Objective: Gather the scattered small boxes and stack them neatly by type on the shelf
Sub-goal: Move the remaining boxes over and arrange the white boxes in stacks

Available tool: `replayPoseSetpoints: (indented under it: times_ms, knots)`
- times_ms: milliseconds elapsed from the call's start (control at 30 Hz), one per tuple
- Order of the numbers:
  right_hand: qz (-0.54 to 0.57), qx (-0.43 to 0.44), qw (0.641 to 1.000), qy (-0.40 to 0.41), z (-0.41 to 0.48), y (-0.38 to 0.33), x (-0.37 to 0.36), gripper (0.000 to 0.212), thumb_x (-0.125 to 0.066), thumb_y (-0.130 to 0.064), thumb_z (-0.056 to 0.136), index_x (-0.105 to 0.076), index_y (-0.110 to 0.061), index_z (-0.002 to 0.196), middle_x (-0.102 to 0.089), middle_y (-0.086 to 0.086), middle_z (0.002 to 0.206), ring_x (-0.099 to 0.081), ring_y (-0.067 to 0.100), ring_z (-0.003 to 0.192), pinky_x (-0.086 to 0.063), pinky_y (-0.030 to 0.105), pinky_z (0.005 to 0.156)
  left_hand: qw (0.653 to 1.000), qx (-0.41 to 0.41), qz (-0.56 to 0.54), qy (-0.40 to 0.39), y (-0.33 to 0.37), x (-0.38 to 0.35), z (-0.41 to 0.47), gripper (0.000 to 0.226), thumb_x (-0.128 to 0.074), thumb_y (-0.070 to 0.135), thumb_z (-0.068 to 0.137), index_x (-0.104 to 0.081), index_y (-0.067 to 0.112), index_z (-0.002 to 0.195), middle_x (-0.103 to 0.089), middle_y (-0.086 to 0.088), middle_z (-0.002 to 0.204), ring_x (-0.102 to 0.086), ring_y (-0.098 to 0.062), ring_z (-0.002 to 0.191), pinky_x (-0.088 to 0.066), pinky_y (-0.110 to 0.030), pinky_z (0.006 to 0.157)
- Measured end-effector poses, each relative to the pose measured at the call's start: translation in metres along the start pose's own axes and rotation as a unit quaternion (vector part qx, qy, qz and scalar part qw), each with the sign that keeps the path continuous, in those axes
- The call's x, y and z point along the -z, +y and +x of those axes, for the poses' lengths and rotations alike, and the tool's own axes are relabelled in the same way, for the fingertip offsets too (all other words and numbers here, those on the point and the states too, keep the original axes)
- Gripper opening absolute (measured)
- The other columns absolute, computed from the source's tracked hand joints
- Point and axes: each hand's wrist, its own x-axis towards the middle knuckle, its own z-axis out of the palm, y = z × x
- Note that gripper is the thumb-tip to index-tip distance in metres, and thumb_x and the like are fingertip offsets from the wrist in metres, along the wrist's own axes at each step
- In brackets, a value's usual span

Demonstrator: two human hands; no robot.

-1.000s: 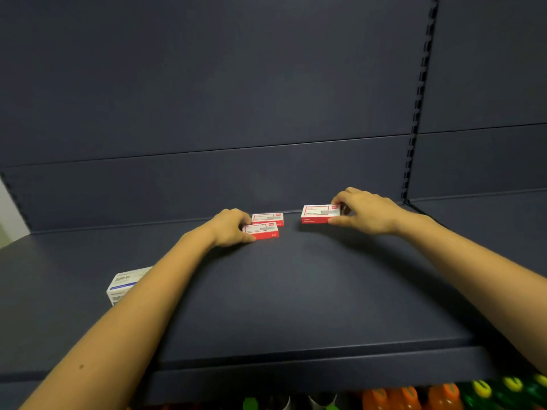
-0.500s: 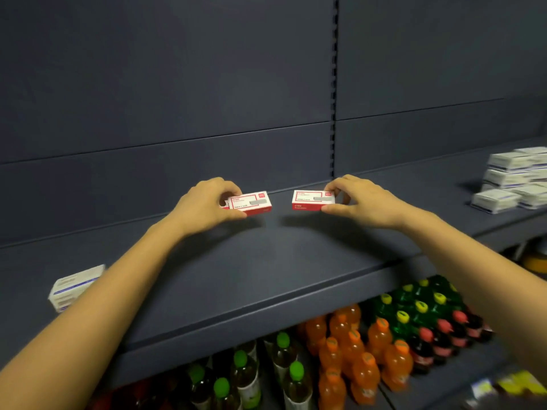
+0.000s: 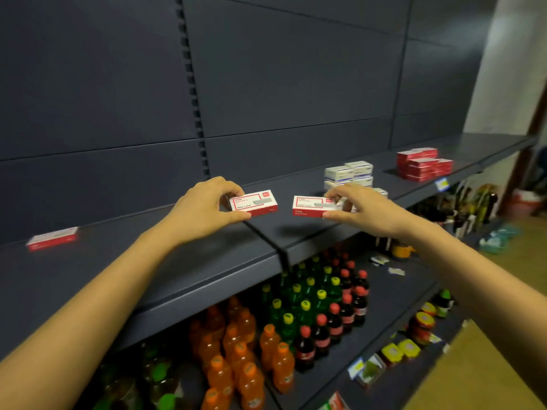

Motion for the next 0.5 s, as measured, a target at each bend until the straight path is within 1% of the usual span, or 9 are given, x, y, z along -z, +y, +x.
replayPoseSetpoints:
  times_ms: [100, 167, 267, 367, 433, 500]
  knots:
    - [-0.007, -0.025, 1.000, -0.006, -0.021, 0.053, 0.025, 0.039, -0.059, -0.039, 0.086, -0.054, -0.018, 0.119, -0.048, -0.007, 0.106, -0.052, 0.016, 0.088, -0.044, 0.035, 0.086, 1.000, -0.011, -0.010, -0.004, 0.042, -0.033, 0.025, 0.037, -0.069, 0.034, 0.079, -0.059, 0.019, 0.111, -0.059, 0.000, 0.109, -0.054, -0.016, 0.095, -0.048, -0.039, 0.084]
    - [-0.018, -0.038, 0.999, -0.011, -0.032, 0.087, 0.041, 0.042, -0.058, -0.039, 0.086, -0.052, -0.018, 0.122, -0.049, -0.004, 0.108, -0.052, 0.016, 0.088, -0.045, 0.036, 0.084, 1.000, -0.017, -0.011, 0.000, 0.068, -0.056, 0.041, 0.037, -0.068, 0.035, 0.079, -0.059, 0.019, 0.111, -0.059, 0.000, 0.109, -0.053, -0.015, 0.095, -0.048, -0.041, 0.084]
    - [-0.034, -0.045, 0.998, -0.012, -0.045, 0.134, 0.062, 0.042, -0.058, -0.040, 0.086, -0.052, -0.019, 0.122, -0.052, -0.001, 0.112, -0.051, 0.015, 0.089, -0.046, 0.036, 0.084, 0.999, -0.026, -0.018, 0.009, 0.105, -0.088, 0.064, 0.038, -0.068, 0.036, 0.079, -0.059, 0.020, 0.112, -0.060, 0.000, 0.111, -0.052, -0.013, 0.092, -0.048, -0.040, 0.080]
    - [-0.033, -0.056, 0.998, -0.013, -0.056, 0.177, 0.080, 0.040, -0.058, -0.040, 0.087, -0.052, -0.020, 0.121, -0.054, 0.000, 0.117, -0.053, 0.017, 0.096, -0.046, 0.039, 0.088, 0.999, -0.026, -0.025, 0.020, 0.137, -0.117, 0.089, 0.042, -0.068, 0.036, 0.078, -0.059, 0.019, 0.115, -0.060, -0.001, 0.115, -0.052, -0.015, 0.095, -0.047, -0.042, 0.084]
    - [-0.032, -0.065, 0.997, -0.014, -0.061, 0.204, 0.090, 0.040, -0.057, -0.040, 0.087, -0.052, -0.020, 0.122, -0.055, 0.000, 0.119, -0.054, 0.018, 0.100, -0.046, 0.040, 0.089, 0.999, -0.031, -0.031, 0.030, 0.157, -0.135, 0.106, 0.042, -0.069, 0.035, 0.078, -0.060, 0.018, 0.115, -0.060, 0.000, 0.116, -0.050, -0.013, 0.093, -0.046, -0.039, 0.085]
    - [-0.036, -0.072, 0.997, -0.013, -0.064, 0.228, 0.099, 0.040, -0.057, -0.039, 0.088, -0.052, -0.020, 0.122, -0.054, 0.001, 0.119, -0.053, 0.018, 0.100, -0.046, 0.040, 0.089, 0.998, -0.041, -0.035, 0.034, 0.176, -0.152, 0.123, 0.038, -0.069, 0.034, 0.078, -0.061, 0.018, 0.112, -0.062, 0.000, 0.114, -0.049, -0.011, 0.091, -0.045, -0.034, 0.082]
